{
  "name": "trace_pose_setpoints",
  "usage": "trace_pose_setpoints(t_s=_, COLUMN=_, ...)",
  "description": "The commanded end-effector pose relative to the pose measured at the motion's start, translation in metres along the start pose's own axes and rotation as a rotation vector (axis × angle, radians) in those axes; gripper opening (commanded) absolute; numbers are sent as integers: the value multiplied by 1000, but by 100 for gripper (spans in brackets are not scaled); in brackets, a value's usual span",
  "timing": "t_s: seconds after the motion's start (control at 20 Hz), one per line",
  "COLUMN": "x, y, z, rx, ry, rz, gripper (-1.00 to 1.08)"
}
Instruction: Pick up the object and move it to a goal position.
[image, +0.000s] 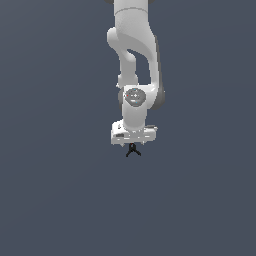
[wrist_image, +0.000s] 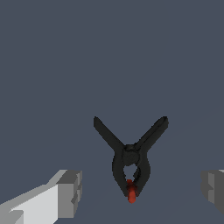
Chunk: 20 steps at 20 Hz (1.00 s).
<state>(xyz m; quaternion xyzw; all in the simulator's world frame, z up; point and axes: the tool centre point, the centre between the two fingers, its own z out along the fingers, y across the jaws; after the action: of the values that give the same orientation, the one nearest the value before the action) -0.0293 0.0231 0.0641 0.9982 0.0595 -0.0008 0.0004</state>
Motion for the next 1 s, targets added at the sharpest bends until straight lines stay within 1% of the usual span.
trace_pose_setpoints(t_s=0.0, x=0, y=0, z=3, rx=0, ry=0, rz=0, gripper=100)
trace_pose_setpoints(t_s=0.5, x=-1, y=-1, z=44, rx=0, ry=1, rz=-1, gripper=100)
trace_pose_setpoints(t_s=0.75, x=0, y=-1, z=51, rx=0, ry=1, rz=-1, gripper=100)
trace_pose_setpoints(t_s=0.8, x=0, y=-1, z=51, rx=0, ry=1, rz=-1, gripper=-100)
trace_pose_setpoints(t_s=0.95, x=0, y=-1, z=51, rx=0, ry=1, rz=-1, gripper=-100)
